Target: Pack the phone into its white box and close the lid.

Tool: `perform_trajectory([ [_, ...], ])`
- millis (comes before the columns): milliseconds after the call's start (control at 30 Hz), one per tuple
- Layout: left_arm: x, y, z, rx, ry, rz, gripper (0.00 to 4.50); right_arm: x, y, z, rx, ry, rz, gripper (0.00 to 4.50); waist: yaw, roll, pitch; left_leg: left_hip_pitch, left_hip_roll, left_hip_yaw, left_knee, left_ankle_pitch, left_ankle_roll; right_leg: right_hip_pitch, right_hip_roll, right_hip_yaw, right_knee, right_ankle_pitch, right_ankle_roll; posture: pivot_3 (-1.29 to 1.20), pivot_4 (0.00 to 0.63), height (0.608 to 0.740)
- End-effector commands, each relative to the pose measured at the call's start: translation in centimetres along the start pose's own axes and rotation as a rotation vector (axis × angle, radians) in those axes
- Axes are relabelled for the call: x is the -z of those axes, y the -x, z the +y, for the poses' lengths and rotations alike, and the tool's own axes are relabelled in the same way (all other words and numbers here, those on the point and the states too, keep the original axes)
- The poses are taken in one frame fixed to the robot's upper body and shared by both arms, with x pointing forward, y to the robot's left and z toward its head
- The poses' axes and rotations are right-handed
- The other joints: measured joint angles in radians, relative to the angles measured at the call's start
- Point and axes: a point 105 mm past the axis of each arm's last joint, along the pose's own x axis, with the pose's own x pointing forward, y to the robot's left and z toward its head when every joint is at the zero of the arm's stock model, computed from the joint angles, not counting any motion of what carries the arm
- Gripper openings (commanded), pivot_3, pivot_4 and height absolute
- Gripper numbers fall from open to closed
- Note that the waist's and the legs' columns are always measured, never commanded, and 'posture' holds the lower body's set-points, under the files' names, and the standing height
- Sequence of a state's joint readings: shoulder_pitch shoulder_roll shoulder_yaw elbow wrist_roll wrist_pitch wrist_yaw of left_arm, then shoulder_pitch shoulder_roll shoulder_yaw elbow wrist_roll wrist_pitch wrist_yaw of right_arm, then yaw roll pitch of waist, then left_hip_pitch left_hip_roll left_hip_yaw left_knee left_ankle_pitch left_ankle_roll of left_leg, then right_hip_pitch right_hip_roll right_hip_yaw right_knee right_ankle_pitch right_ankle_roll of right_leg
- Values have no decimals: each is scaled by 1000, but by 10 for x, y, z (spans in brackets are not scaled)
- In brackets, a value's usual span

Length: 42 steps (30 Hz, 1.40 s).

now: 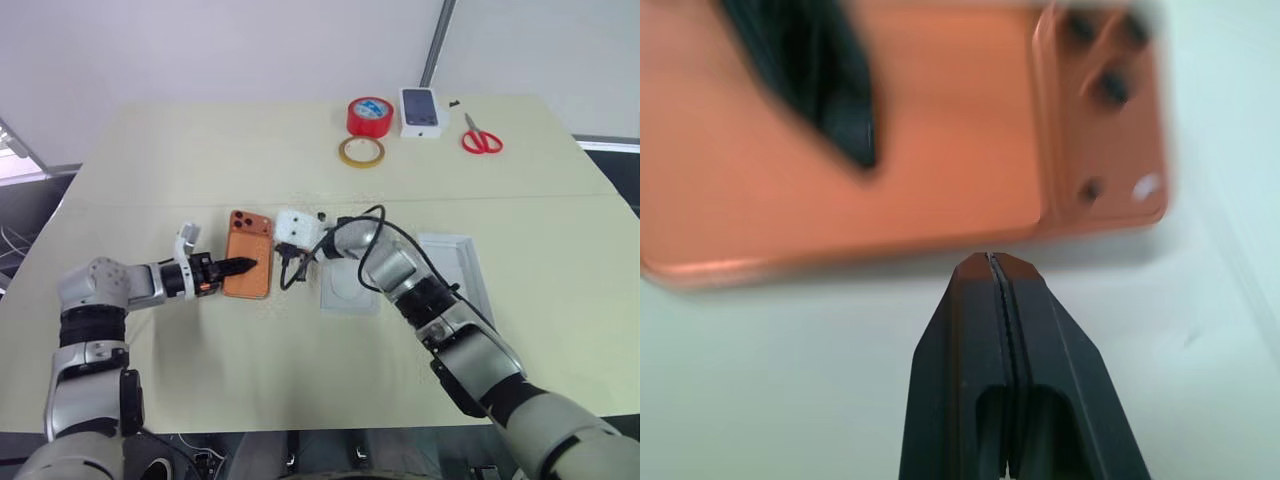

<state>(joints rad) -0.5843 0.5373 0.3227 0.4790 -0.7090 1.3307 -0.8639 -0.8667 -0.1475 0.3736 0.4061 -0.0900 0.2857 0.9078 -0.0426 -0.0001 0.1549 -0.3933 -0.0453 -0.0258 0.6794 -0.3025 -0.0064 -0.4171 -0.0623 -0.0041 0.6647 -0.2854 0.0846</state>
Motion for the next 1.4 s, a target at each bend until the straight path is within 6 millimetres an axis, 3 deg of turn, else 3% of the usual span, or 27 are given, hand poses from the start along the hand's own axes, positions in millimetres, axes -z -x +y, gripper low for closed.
perform_trajectory([
  [33,-12,8,-13,54,-55,-77,26,-32,30,-5,-37,-84,-201,0,0,0,0,0,0,0,0,0,0,0,0,0,0,0,0,0,150,740],
  [67,-11,10,-18,101,-6,-72,6,-35,42,0,-86,-93,-250,255,2,0,0,-1,0,0,0,0,0,0,0,0,0,0,0,0,150,740],
  [133,-13,11,-30,183,53,-74,0,-20,64,18,-177,-65,-219,944,7,-1,0,-1,0,0,0,0,0,0,0,0,-1,0,0,0,150,740],
  [233,-17,7,-41,229,63,-101,0,3,87,42,-250,-40,-152,2413,25,-2,1,-2,0,0,0,-2,3,0,0,0,-2,0,0,0,150,740],
  [267,-16,4,-43,228,57,-97,0,8,94,50,-264,-30,-140,3092,26,-2,1,-3,0,0,1,-4,7,-1,0,0,-2,0,0,0,150,740],
  [333,-14,1,-47,236,44,-92,0,12,103,62,-284,-18,-128,3950,27,-2,2,-4,0,0,1,-4,7,-3,0,0,-2,0,0,0,150,740],
  [533,-12,-4,-46,220,29,-92,0,45,118,71,-230,83,-5,3950,27,-4,3,-9,1,0,1,1,-1,-8,0,0,-1,0,0,0,150,740],
  [633,-13,-7,-46,203,9,-94,0,54,119,75,-206,99,9,3157,31,-5,3,-9,1,0,1,1,-1,-8,0,0,-1,0,0,0,150,740],
  [733,-14,-8,-47,214,9,-90,0,60,117,74,-161,117,20,1605,31,-5,4,-11,1,0,2,1,-1,-9,0,0,-1,0,0,0,150,740],
  [1067,-9,-12,-46,203,-1,-67,0,74,118,79,-146,130,68,1605,32,-6,4,-11,1,0,2,1,-1,-9,0,0,-1,0,0,0,150,740],
  [1167,-10,-14,-49,208,-4,-65,0,75,119,82,-168,123,69,684,31,-6,4,-11,1,0,2,1,-1,-9,0,0,-1,0,0,0,150,740],
  [1200,-12,-15,-51,215,-3,-66,0,75,118,84,-172,118,71,192,31,-6,4,-11,1,0,2,1,-1,-9,0,0,-1,0,0,0,150,740],
  [1300,-15,-20,-56,226,-8,-72,0,74,112,87,-175,110,73,53,32,-6,4,-11,1,0,3,1,-1,-9,0,0,-1,0,0,0,150,740],
  [1400,-15,-25,-61,239,-15,-76,0,50,99,79,-114,61,-13,53,28,-6,3,-11,1,0,3,1,-1,-9,1,0,-1,0,0,0,150,740],
])
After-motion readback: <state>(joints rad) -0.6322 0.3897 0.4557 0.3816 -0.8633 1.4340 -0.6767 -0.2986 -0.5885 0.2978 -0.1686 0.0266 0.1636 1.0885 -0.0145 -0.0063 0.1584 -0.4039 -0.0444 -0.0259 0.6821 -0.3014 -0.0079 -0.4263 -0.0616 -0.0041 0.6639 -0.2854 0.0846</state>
